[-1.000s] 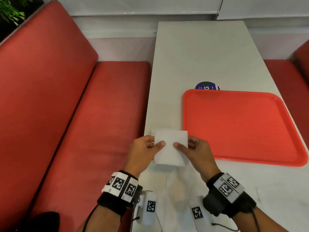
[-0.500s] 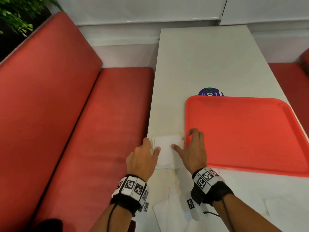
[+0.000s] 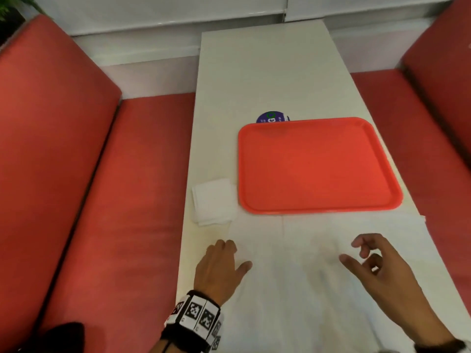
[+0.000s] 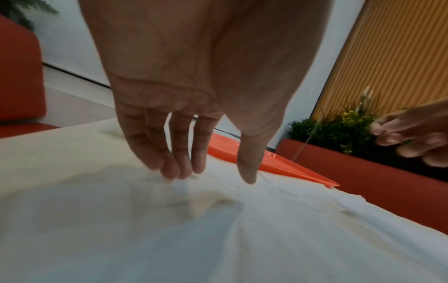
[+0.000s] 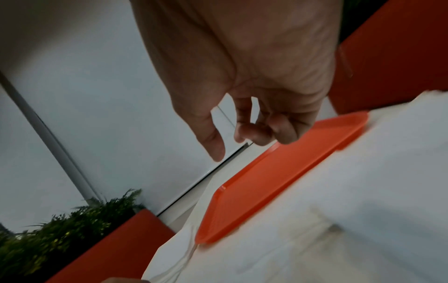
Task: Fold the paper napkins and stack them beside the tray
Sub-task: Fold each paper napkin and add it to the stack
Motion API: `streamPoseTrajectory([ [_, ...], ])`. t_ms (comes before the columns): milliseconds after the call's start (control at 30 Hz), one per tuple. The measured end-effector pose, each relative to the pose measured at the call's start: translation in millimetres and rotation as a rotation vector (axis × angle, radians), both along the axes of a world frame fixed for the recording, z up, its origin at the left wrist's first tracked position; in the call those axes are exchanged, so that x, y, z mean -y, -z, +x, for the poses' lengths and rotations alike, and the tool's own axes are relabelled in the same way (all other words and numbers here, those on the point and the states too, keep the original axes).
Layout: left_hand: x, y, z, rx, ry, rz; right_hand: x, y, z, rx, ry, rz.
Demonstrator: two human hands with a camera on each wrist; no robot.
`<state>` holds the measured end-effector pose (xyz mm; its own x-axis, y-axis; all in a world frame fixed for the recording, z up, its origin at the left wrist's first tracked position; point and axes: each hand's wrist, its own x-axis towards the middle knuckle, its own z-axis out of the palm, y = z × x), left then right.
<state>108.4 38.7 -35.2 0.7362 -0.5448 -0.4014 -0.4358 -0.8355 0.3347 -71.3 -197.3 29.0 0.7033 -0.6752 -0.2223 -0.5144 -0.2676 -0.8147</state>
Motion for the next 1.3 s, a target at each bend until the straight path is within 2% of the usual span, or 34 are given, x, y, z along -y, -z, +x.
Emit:
streamPoseTrajectory([
  [100, 17, -1, -20, 0.12, 0.098, 0.101, 5, -3, -34, 0.004, 0.034, -0.036],
  [200, 31, 3, -39, 0.078, 0.097, 0.165, 5, -2, -58, 0.014, 0.04, -0.057],
  [300, 38, 8, -45, 0.041, 0.01, 0.197, 5, -3, -73, 0.042, 0.032, -0.058],
  [433, 39, 4, -44, -0.048, -0.146, 0.114, 1, -2, -82, 0.054, -0.009, -0.047],
  [567, 38, -18, -48, -0.045, -0.226, -0.028, -3, -7, -82, 0.069, -0.071, -0.012],
  [700, 34, -57, -58, -0.068, -0.169, -0.248, -15, -9, -70, 0.049, -0.195, 0.02],
  [767, 34, -87, -65, -0.226, -0.193, -0.418, -21, -11, -63, 0.048, -0.253, 0.085],
  [867, 32, -131, -78, -0.568, -0.362, -0.764, -29, -27, -54, 0.06, -0.331, 0.382],
  [933, 30, -146, -82, -0.644, -0.427, -0.878, -34, -40, -50, 0.181, -0.301, 0.589],
  [1000, 29, -152, -84, -0.638, -0.476, -0.93, -38, -53, -48, 0.305, -0.21, 0.698],
  [1100, 23, -152, -87, -0.607, -0.503, -0.932, -38, -62, -50, 0.39, -0.143, 0.679],
  [1300, 20, -150, -103, -0.575, -0.417, -0.9, -29, -66, -56, 0.39, -0.11, 0.534],
])
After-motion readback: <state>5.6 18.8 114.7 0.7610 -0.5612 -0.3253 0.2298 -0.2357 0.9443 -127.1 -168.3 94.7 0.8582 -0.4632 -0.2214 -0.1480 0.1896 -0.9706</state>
